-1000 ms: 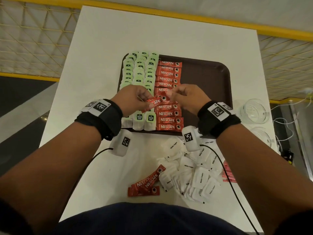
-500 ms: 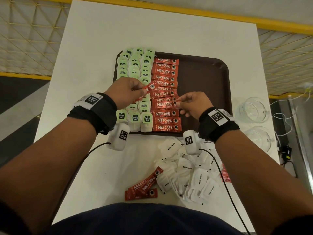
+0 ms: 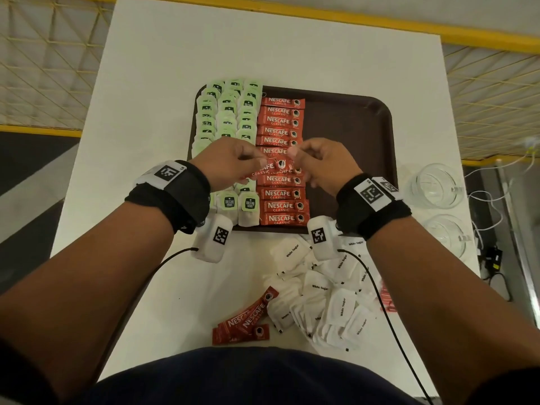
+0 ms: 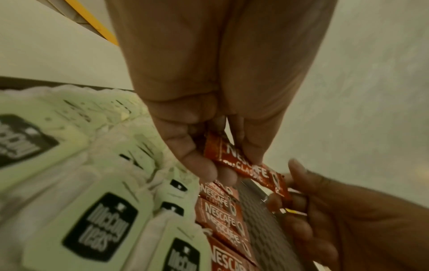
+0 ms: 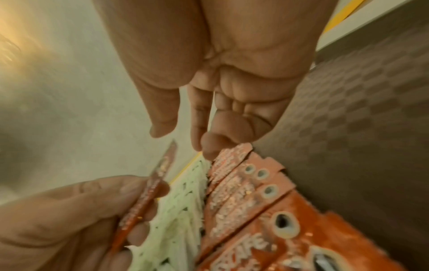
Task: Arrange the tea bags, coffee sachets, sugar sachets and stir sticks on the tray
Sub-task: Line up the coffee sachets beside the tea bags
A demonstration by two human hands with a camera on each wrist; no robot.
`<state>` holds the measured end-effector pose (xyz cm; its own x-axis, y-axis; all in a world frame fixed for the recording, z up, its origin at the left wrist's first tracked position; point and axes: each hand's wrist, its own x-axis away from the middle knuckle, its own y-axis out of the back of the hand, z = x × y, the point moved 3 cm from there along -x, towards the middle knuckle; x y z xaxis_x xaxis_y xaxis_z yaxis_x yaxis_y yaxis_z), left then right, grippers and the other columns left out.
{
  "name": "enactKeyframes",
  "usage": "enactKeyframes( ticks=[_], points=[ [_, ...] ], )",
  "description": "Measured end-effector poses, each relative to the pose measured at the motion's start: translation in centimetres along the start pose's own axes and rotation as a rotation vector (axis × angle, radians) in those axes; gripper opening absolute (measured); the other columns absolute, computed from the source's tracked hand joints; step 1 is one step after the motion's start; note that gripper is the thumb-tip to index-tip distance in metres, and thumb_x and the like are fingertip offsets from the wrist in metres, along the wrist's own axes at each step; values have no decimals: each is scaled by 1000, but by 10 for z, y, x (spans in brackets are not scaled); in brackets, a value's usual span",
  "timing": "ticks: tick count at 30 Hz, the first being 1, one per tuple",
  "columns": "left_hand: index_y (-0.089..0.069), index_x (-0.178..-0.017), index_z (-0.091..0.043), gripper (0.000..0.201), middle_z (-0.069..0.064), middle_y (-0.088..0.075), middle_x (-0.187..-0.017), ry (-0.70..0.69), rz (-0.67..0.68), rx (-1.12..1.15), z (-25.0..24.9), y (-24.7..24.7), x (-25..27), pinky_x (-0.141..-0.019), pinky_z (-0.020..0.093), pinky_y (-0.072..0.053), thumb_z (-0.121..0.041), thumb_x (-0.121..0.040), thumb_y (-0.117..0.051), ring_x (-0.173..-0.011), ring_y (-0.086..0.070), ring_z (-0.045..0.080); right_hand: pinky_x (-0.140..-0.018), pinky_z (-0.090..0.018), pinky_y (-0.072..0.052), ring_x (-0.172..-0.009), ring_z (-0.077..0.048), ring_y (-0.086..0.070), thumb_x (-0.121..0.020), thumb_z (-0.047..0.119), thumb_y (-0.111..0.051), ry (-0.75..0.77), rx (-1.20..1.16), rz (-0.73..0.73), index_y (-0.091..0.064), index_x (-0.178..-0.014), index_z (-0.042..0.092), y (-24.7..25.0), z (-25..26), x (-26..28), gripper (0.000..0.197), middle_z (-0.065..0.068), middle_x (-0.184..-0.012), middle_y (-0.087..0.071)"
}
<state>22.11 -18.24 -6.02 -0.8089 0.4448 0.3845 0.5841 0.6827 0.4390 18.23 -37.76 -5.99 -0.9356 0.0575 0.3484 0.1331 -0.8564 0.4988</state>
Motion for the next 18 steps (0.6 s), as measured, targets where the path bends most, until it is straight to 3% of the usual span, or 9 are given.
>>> enactKeyframes(
  ticks=[4, 11, 13, 15, 16, 18],
  points=[
    [-71, -109, -18, 21, -9, -69, -93, -42, -15, -47, -7, -5, -1, -69, 19, -56, -31, -95, -61, -87, -67, 9, -59, -24, -54, -59, -9, -59, -89, 20, -69, 17, -57, 81, -68, -98, 9, -3, 6, -5, 15, 1, -74, -66],
    [-65, -111, -16, 27, 0, -66, -110, -38, -174, -149, 0, 3, 2, -82, 25, -44, -37, -96, -57, -103, -59, 15, -57, -17, -43, -64, -4, -56, -90, 24, -68, -152, 10, -73, -67, -92, 19, 6, -26, -17, 6, 6, -85, -68],
    [-65, -109, -15, 24, 0, -66, -109, -32, -183, -149, -1, 4, 6, -78, 19, -44, -34, -97, -56, -99, -59, 14, -57, -17, -42, -69, -3, -56, -90, 24, -67, -167, 49, -48, -66, -91, 20, 3, -29, -20, 4, 7, -86, -66],
    [-65, -110, -15, 24, -3, -65, -104, -22, -187, -147, -1, 3, 11, -64, 5, -40, -33, -98, -56, -90, -58, 8, -60, -18, -42, -77, -4, -60, -88, 24, -70, -171, 56, -37, -65, -87, 21, 1, -29, -23, 6, 6, -88, -67],
    [-64, -110, -14, 24, -4, -64, -103, -16, -190, -147, -1, 3, 15, -59, 3, -39, -33, -98, -55, -87, -57, 6, -62, -19, -44, -81, -6, -62, -86, 25, -71, -178, 59, -38, -65, -86, 20, -1, -30, -24, 8, 5, -90, -68],
    [-65, -108, -14, 24, -4, -65, -102, -10, -206, -136, 0, 3, 22, -61, 6, -39, -33, -98, -56, -88, -58, 8, -66, -23, -47, -86, -11, -64, -83, 28, -75, -199, 85, -46, -66, -86, 19, -2, -30, -25, 13, 2, -94, -69]
  ],
)
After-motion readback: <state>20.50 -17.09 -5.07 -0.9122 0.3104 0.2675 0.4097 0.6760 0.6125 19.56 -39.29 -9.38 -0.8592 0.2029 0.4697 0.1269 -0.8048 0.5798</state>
